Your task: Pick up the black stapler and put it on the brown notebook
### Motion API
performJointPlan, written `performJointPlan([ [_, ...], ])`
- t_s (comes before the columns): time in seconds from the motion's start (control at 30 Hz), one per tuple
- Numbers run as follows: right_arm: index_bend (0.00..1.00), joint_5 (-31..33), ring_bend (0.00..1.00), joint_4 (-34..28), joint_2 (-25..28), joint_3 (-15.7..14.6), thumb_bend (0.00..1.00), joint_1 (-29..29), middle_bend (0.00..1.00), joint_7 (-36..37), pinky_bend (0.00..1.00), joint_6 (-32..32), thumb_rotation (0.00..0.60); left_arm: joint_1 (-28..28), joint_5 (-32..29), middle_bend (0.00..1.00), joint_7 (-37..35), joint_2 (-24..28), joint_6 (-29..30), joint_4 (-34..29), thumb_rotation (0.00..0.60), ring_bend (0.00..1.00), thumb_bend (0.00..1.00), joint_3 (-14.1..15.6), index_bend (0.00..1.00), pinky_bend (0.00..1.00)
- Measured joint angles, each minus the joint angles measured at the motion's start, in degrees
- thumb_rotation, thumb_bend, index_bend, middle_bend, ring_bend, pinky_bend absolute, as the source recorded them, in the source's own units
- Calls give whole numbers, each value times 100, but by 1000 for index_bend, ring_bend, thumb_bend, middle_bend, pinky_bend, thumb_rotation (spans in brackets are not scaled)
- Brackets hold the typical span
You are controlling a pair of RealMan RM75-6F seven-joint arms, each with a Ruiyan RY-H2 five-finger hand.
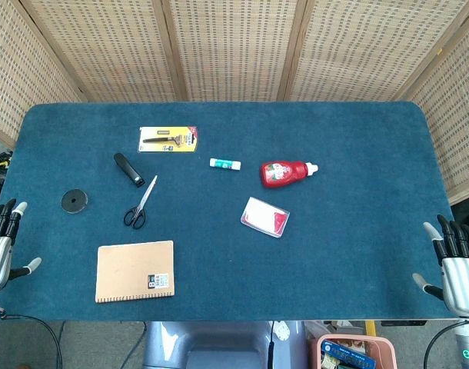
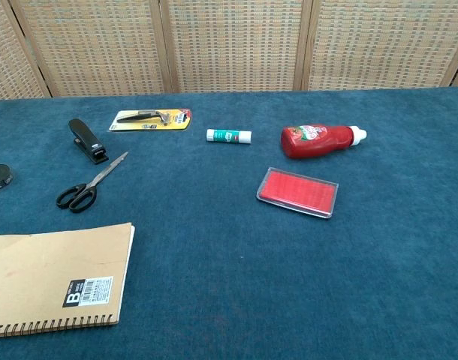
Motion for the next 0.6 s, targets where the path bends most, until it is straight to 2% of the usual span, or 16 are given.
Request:
performJointPlan([
  [0.33,0,-19,0,-2,-20,35,0,70,0,-51,0,-65,600,15,-119,0,-70,15,-61,55,600,0,0,-16,0,0],
  [0.43,0,7,0,0,-27,63,0,87,0,-63,0,-80,600,-97,-199,0,-76,6,-267,138,600,0,0,-68,0,0],
  [0.6,0,206,0,62,-59,135,0,149,0,-59,0,-249,600,-653,-250,0,-50,-55,-947,641,600,0,0,-265,0,0],
])
